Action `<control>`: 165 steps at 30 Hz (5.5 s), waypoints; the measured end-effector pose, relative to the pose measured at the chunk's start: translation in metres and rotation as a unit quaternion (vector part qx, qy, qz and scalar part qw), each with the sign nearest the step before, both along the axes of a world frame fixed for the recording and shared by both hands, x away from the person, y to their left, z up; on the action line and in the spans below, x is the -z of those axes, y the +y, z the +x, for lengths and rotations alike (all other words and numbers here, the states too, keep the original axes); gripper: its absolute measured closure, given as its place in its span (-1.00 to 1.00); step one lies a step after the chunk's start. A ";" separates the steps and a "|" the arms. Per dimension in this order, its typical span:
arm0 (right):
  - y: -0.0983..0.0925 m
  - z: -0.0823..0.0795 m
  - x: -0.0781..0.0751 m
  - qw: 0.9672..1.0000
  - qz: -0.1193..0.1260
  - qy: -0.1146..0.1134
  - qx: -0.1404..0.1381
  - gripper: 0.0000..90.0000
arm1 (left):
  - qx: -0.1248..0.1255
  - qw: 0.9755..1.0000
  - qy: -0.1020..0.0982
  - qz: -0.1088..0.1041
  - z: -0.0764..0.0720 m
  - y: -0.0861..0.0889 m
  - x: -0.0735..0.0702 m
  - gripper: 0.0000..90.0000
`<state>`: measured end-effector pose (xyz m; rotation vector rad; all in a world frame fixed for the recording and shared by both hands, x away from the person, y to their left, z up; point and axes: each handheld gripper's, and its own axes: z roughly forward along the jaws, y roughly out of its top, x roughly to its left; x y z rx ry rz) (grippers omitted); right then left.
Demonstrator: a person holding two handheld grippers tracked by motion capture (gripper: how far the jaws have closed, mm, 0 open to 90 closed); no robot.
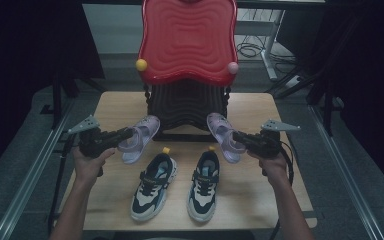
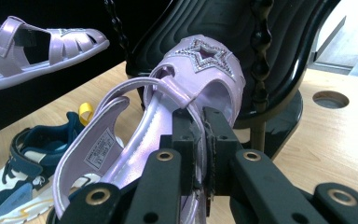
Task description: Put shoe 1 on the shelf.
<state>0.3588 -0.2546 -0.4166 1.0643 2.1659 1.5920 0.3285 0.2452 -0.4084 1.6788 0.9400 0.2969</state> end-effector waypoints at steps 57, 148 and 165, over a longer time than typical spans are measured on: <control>0.076 0.051 -0.010 0.997 -0.019 -0.059 0.047 0.88 | -0.027 0.998 -0.058 0.008 0.064 -0.069 -0.004 0.82; 0.129 0.091 0.012 0.972 -0.102 -0.151 0.149 0.86 | -0.087 0.984 -0.141 0.073 0.119 -0.129 0.022 0.77; 0.135 0.089 0.007 0.968 -0.102 -0.171 0.154 0.88 | -0.100 0.981 -0.153 0.065 0.121 -0.130 0.018 0.80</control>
